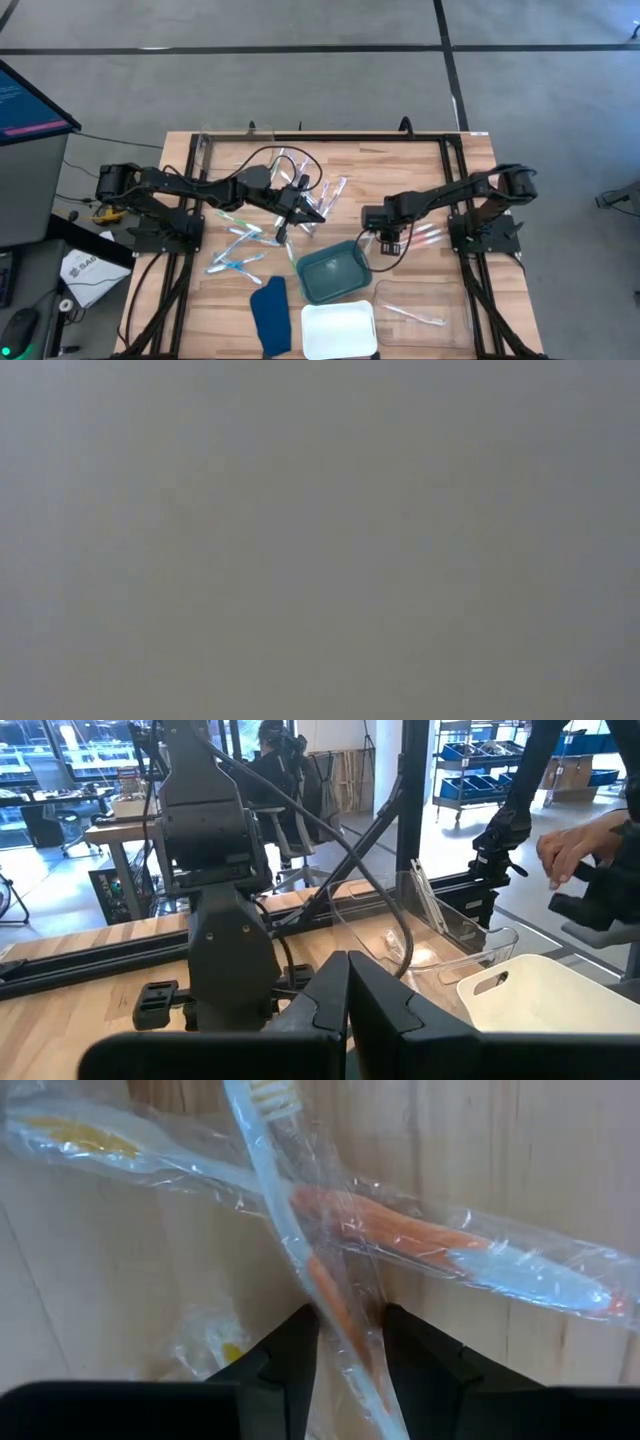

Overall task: Pick & Place Toothbrushes
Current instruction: Put the orange toothbrush into the bottom transparent bin

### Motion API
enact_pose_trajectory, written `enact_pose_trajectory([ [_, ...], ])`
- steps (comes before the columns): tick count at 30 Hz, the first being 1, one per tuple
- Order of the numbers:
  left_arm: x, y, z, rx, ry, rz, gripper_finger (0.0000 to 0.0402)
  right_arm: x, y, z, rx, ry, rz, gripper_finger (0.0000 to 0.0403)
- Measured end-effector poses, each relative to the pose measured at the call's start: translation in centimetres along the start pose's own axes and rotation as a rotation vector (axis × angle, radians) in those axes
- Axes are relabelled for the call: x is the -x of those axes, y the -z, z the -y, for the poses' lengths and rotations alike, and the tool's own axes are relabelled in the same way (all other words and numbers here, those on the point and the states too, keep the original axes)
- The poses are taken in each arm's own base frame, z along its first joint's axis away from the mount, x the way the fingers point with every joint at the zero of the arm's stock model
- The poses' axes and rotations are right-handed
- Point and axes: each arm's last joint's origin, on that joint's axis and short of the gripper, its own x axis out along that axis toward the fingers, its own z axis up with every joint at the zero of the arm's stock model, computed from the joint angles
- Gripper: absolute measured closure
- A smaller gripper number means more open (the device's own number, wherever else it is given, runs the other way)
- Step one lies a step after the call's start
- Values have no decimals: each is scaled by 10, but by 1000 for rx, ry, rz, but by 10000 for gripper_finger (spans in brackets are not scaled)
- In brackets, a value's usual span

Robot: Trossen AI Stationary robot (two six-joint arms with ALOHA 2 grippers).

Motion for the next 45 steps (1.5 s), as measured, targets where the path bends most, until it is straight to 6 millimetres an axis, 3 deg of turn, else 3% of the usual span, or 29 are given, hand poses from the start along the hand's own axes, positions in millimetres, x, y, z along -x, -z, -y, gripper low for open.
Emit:
enact_pose_trajectory([
  [6,0,0,0,0,-3,-1,399,-2,-6,1,-2,8,-68,290],
  [12,0,0,0,-2,-3,2,399,7,-9,2,-9,0,-10,290],
  [28,0,0,0,-3,-2,2,399,7,-14,2,-17,0,30,293],
  [42,0,0,0,-1,1,3,399,7,-12,2,-15,0,2,389],
  [45,0,0,0,-1,1,3,399,8,-9,3,-14,6,-21,391],
])
